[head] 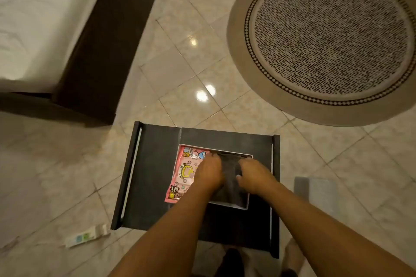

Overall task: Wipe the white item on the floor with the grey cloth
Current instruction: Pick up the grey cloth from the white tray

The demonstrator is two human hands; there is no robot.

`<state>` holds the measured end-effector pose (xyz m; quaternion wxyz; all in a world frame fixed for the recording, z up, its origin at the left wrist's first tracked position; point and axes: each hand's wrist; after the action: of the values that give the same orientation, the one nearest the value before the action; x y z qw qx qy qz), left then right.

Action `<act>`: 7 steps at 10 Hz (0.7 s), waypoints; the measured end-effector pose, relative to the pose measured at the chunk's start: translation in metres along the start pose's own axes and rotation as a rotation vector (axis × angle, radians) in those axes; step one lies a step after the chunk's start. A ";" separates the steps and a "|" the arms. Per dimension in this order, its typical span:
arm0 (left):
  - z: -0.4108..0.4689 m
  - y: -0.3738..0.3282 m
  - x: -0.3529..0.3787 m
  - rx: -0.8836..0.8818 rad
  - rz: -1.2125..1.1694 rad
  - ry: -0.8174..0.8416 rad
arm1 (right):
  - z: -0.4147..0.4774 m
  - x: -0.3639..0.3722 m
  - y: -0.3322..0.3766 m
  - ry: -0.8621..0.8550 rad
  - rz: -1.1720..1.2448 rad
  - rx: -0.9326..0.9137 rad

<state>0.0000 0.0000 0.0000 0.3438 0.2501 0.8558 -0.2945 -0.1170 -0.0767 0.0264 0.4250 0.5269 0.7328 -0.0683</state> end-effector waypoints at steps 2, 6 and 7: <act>0.017 -0.008 0.018 -0.082 0.096 -0.055 | 0.018 0.021 -0.001 -0.016 -0.021 0.004; 0.019 -0.008 0.017 -0.026 0.217 -0.080 | 0.030 0.030 -0.004 -0.069 0.129 0.074; 0.013 -0.012 0.002 -0.038 0.229 -0.065 | 0.024 0.018 -0.003 -0.108 0.207 0.118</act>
<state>-0.0033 -0.0171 -0.0053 0.4072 0.3299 0.8156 -0.2451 -0.1077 -0.0779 -0.0023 0.4370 0.6193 0.6453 -0.0952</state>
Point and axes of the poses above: each hand's wrist, its own z-axis towards the middle knuckle, its own x-axis out of the palm, y = z × x, and after that the axes turned 7 degrees about -y, right-handed
